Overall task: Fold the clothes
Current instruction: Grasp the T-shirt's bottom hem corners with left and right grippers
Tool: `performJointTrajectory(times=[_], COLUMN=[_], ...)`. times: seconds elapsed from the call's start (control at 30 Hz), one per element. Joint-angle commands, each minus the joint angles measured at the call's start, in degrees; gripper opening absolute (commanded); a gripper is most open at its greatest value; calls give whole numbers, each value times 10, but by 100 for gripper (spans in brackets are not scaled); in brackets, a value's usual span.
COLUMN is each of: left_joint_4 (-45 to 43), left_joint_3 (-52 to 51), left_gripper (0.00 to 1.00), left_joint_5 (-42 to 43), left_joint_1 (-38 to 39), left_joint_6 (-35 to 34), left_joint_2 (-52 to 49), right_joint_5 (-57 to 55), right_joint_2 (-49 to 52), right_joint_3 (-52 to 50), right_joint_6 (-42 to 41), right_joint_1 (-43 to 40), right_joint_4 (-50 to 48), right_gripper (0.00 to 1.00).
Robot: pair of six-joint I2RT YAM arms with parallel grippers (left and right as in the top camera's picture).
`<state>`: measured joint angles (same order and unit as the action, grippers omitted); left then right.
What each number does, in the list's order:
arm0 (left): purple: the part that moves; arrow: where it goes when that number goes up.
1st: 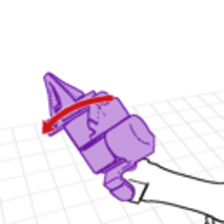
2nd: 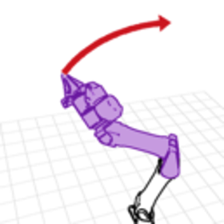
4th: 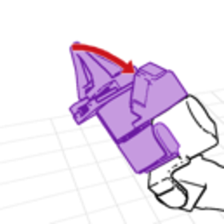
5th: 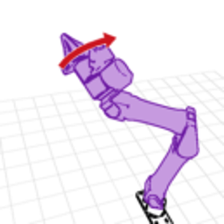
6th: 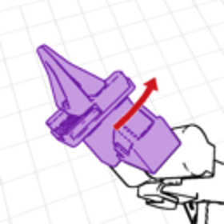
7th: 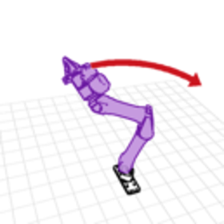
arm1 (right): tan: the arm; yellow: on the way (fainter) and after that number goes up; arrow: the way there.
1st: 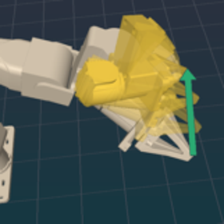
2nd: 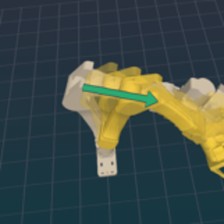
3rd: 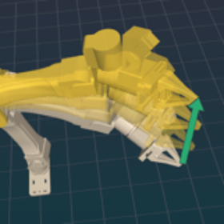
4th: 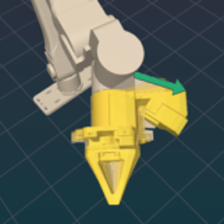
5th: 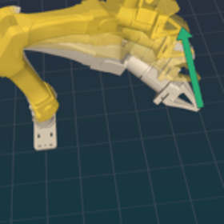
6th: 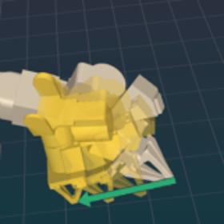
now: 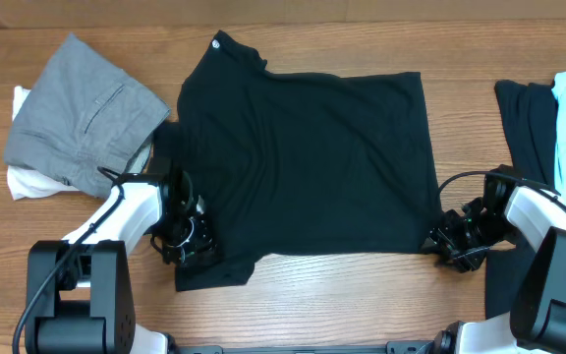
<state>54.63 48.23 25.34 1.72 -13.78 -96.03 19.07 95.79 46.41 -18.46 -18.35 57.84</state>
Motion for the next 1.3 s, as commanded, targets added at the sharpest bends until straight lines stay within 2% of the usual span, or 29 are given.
performJointTrajectory(times=[0.0, 0.03, 0.07, 0.1, 0.13, 0.23, 0.3, 0.4, 0.5, 0.6, 0.67, 0.77, 0.87, 0.97, 1.07, 1.17, 1.27], left_joint_4=[-1, 0, 0, 4, 9, 20, 35, 52, 67, 80, 92, 93, 72, 47, 17, 17, 17], left_joint_3=[27, 30, 34, 38, 42, 55, 63, 64, 64, 62, 60, 37, 1, -32, -60, -61, -61], left_gripper=[50, 60, 56, 43, 36, 32, 27, 34, 36, 38, 49, 75, 81, 78, 78, 69, 75], left_joint_5=[129, 154, 173, 173, 169, 132, 100, 15, -92, -158, -206, -246, -238, -208, -209, -209, -209], left_joint_1=[-4, -4, -4, -5, -5, 4, 19, 58, 116, 178, 213, 247, 251, 254, 255, 255, 255], left_joint_6=[106, 121, 131, 130, 136, 151, 151, 136, 71, 3, -45, -110, -102, -20, -3, -1, -2], left_joint_2=[13, 13, 13, 13, 13, 21, 40, 89, 137, 165, 167, 166, 166, 166, 166, 165, 164], right_joint_5=[5, 6, 8, 8, 7, 5, 5, 5, 5, 5, 5, 5, 5, 5, 5, 5, 6], right_joint_2=[1, 1, 1, 1, 1, 0, -3, -15, -35, -51, -55, -55, -55, -55, -55, -55, -55], right_joint_3=[-10, -10, -10, -10, -10, -9, -7, -1, 5, 6, 6, 6, 6, 6, 6, 6, 6], right_joint_6=[0, 0, 0, 0, 1, 10, 22, 23, 22, 22, 22, 22, 22, 22, 22, 22, 22], right_joint_1=[0, 0, 0, 0, 0, 0, 0, 0, 0, 0, 0, 0, 0, 0, 0, 0, 0], right_joint_4=[-43, -51, -54, -55, -54, -53, -52, -46, -45, -44, -42, -42, -40, -40, -40, -40, -41], right_gripper=[36, 30, 26, 24, 19, 4, 4, 4, 4, 4, 4, 4, 4, 4, 4, 4, 4])
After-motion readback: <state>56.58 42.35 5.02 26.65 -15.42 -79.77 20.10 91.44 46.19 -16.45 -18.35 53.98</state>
